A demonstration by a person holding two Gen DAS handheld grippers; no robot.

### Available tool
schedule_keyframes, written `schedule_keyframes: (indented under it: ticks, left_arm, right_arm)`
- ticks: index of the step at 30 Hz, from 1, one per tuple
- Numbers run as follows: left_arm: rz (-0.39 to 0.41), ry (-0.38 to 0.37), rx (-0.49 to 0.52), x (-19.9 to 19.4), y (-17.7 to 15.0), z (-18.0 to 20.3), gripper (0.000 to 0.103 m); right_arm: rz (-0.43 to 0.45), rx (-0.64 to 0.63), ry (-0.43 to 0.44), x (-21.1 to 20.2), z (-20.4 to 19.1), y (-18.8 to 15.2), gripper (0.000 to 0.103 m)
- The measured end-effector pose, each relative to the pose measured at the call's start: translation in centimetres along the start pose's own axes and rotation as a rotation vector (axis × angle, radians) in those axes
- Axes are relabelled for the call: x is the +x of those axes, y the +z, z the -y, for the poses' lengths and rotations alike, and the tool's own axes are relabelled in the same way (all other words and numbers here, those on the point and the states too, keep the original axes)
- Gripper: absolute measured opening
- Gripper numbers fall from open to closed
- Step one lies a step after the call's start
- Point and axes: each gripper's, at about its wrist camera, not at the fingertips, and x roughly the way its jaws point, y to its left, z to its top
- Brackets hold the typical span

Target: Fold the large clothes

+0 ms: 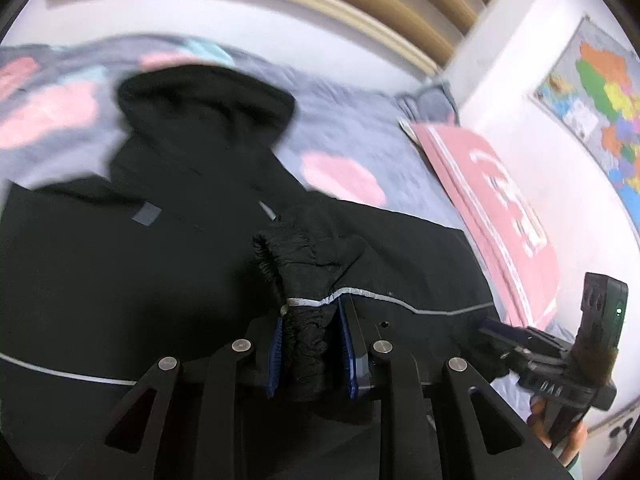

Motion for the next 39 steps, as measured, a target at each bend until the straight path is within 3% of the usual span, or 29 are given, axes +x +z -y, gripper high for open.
schedule_keyframes:
  ticks: [3, 7, 10, 13, 16, 18, 22, 24, 26, 30, 35, 39]
  left_arm:
    - [0.050, 0.055, -0.007, -4.4, 0.4, -3.5, 0.024]
    - [0.063, 0.145, -0.046, -8.5, -0.7, -9.2, 0.024]
    - [0.002, 0.175, -0.110, -8.6, -2.8, -13.3, 0.025]
    - [-0.077, 0.220, -0.134, -6.1, -4.8, -16.1, 0.031]
    - [-0.065, 0.214, -0.124, -5.2, -6.2, -16.6, 0.033]
    - [-0.047, 0.209, -0.133, -5.6, -5.6, -16.1, 0.037]
    - [0.041, 0.226, -0.141, -8.9, -4.9, -15.5, 0.046]
    - [0.128, 0.218, -0.108, -11.6, -4.5, -14.2, 0.064]
    - [0.164, 0.169, -0.081, -12.8, -4.3, -12.8, 0.071]
    - [0.121, 0.167, 0.015, -11.3, -4.4, -10.4, 0.071]
    - [-0.032, 0.228, -0.032, -4.8, -6.5, -12.9, 0.070]
    - [-0.043, 0.294, 0.031, -3.7, -6.9, -12.4, 0.070]
  right_arm:
    - [0.022, -0.004, 0.012, 0.0, -1.0, 0.8, 0.061]
    - [-0.025, -0.002, 0.024, 3.0, -2.6, 1.0, 0.061]
    - [-0.094, -0.012, -0.007, 6.1, -3.7, 0.4, 0.061]
    - [-0.159, -0.071, -0.117, 9.5, -5.3, -0.4, 0.062]
    - [-0.155, -0.135, -0.191, 10.2, -6.6, -0.7, 0.063]
    - [-0.167, -0.138, -0.194, 10.0, -6.3, -0.7, 0.063]
    - [-0.130, -0.073, -0.066, 6.9, -5.8, 0.0, 0.063]
    - [-0.091, -0.070, -0.004, 5.2, -6.7, 0.1, 0.063]
    - [-0.066, -0.088, 0.034, 3.9, -7.9, -0.1, 0.063]
    - [-0.087, -0.173, -0.010, 4.9, -10.6, -1.3, 0.063]
    - [-0.144, -0.173, -0.043, 8.1, -9.4, -4.1, 0.060]
    - [-0.114, -0.207, -0.047, 8.5, -9.4, -4.8, 0.060]
